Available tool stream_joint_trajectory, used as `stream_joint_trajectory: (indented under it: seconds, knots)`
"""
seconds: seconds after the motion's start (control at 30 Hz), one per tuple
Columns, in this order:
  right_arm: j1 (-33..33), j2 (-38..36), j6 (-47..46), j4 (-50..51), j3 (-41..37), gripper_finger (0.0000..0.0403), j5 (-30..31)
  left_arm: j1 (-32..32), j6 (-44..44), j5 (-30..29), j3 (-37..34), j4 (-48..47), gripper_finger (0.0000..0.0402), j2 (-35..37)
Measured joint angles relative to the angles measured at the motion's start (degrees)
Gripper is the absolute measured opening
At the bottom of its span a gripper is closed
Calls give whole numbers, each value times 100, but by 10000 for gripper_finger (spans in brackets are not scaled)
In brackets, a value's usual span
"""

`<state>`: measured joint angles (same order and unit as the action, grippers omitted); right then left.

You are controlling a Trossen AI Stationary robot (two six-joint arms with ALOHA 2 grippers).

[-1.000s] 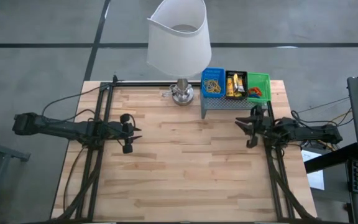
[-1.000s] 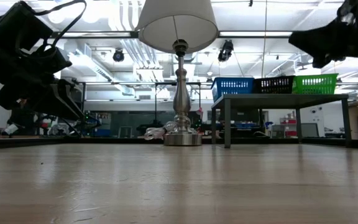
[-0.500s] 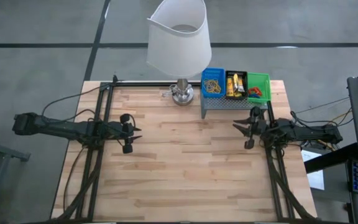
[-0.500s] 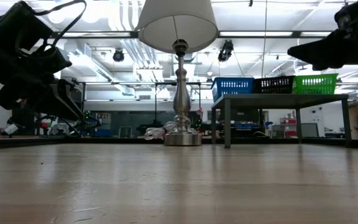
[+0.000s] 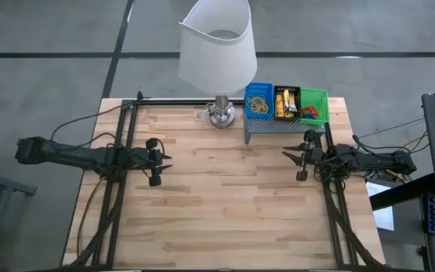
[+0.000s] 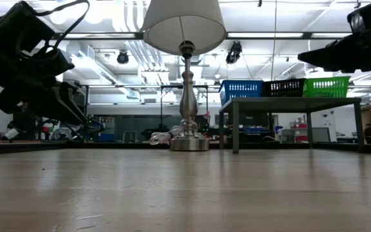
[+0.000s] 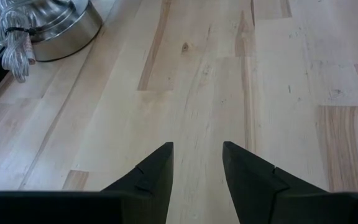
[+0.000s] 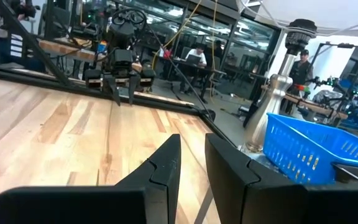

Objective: Pick & Place Office Desk Supplies
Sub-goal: Return to Home Position

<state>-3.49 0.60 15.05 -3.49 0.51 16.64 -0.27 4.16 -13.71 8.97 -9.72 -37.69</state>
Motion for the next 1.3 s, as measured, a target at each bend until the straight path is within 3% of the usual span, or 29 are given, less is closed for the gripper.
stream_joint_trajectory:
  seconds: [0.83,1.03,1.3]
  knots:
    - [0,-2,0,-2,0,70,-12,0,38,26,0,-160,143,-2]
    - [0,-2,0,0,2,70,-11,0,1199,19,-2,1215,143,3]
    - [0,-3,0,2,2,70,-9,12,634,147,-26,1413,143,133]
